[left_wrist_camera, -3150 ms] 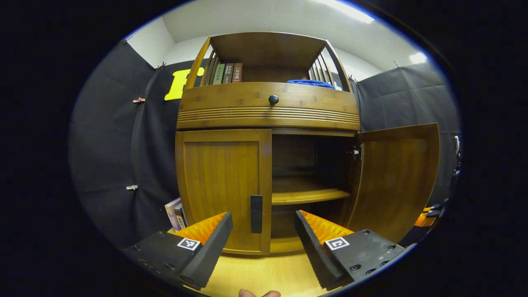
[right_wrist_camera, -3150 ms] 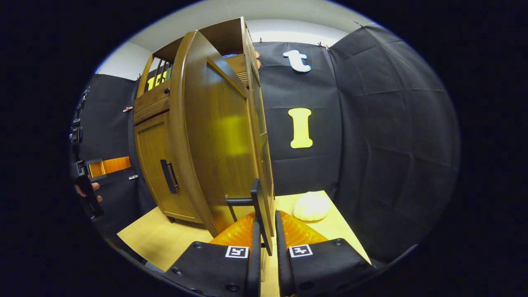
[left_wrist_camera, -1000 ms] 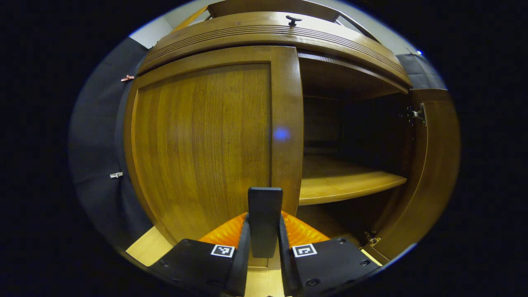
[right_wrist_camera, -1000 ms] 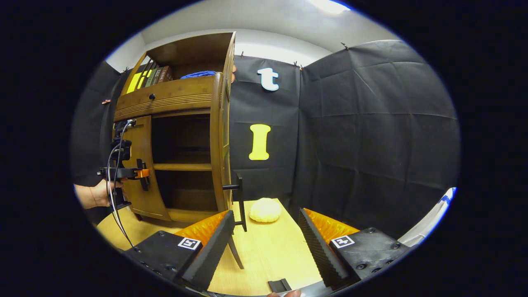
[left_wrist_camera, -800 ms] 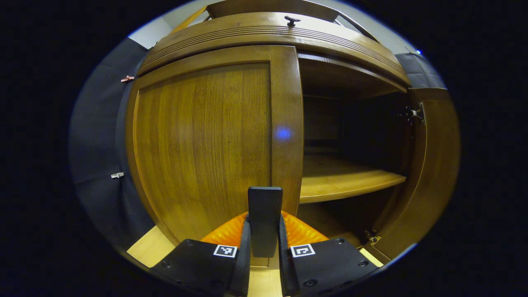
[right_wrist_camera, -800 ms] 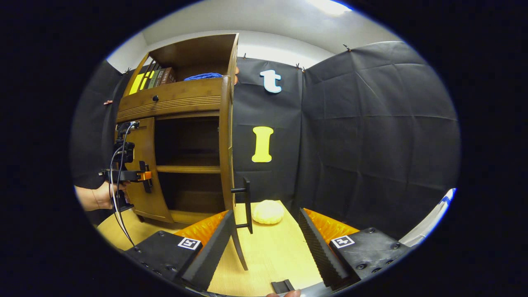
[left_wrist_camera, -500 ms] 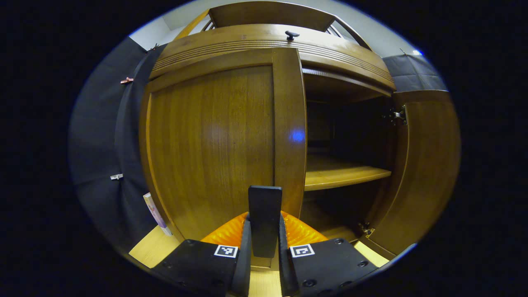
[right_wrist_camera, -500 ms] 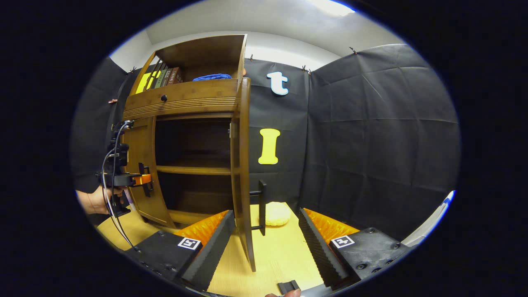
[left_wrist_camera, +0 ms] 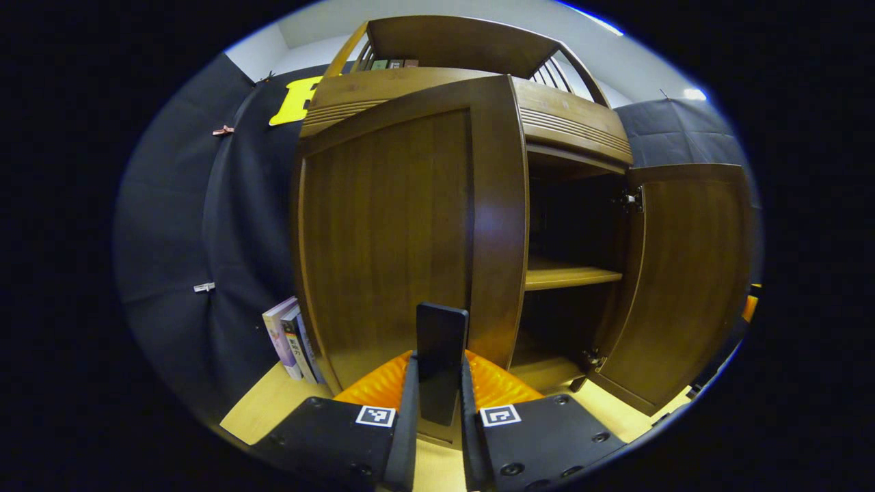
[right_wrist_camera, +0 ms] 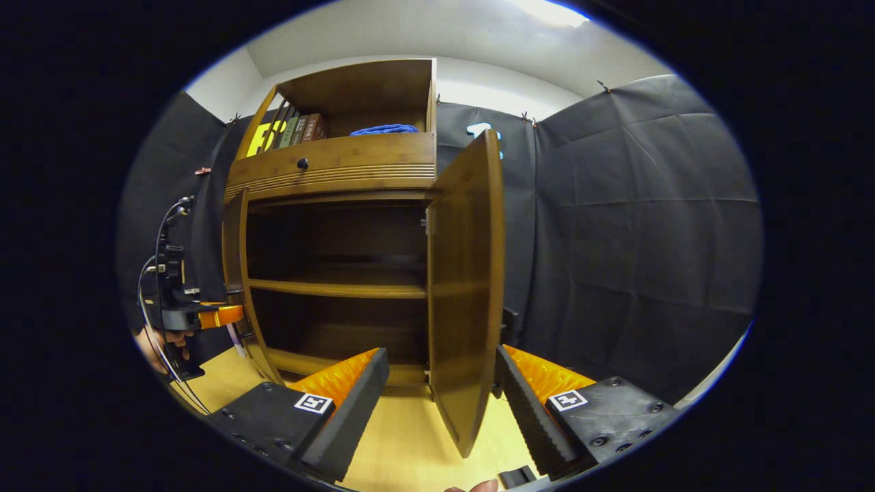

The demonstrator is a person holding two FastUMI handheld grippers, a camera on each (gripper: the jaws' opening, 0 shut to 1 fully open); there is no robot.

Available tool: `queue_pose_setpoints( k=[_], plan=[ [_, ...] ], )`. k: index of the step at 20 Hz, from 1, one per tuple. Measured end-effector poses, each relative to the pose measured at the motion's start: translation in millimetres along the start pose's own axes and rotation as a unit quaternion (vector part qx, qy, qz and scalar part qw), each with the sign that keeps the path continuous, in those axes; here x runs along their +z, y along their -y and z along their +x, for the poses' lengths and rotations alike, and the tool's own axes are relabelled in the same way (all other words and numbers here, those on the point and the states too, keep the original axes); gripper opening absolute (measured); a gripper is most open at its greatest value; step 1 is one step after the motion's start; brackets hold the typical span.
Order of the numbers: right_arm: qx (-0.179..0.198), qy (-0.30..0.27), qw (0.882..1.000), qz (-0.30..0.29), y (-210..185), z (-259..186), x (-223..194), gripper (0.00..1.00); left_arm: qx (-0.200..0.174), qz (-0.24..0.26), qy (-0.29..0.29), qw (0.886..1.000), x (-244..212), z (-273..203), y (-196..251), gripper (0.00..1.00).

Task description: Open the right door of the double-door shoe cabinet with the right hand, and open the left door with the left hand.

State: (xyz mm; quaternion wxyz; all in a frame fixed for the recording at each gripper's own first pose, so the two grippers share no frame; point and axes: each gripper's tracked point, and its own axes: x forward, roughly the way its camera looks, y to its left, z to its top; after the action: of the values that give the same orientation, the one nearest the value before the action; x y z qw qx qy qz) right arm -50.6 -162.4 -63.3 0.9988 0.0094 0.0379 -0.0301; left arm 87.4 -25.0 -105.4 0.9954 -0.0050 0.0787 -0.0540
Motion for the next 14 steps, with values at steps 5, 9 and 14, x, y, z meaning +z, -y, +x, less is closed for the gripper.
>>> queue_pose_setpoints(
  k=[5, 9, 14],
  plan=[
    [0.019, -0.001, 1.0, -0.001, -31.9, 4.5, -2.7, 0.99, 0.011, 0.0, 0.001, 1.0, -5.0, -32.1, -28.1, 0.29],
    [0.034, -0.005, 0.999, -0.003, -53.3, 7.9, -4.8, 0.99, 0.021, 0.001, 0.0, 1.0, -8.3, -52.1, -48.5, 0.27],
    [0.055, -0.01, 0.998, 0.004, -82.6, 11.5, -11.8, 0.99, 0.035, -0.005, -0.001, 0.999, -10.2, -69.0, -73.1, 0.22]
  ],
)
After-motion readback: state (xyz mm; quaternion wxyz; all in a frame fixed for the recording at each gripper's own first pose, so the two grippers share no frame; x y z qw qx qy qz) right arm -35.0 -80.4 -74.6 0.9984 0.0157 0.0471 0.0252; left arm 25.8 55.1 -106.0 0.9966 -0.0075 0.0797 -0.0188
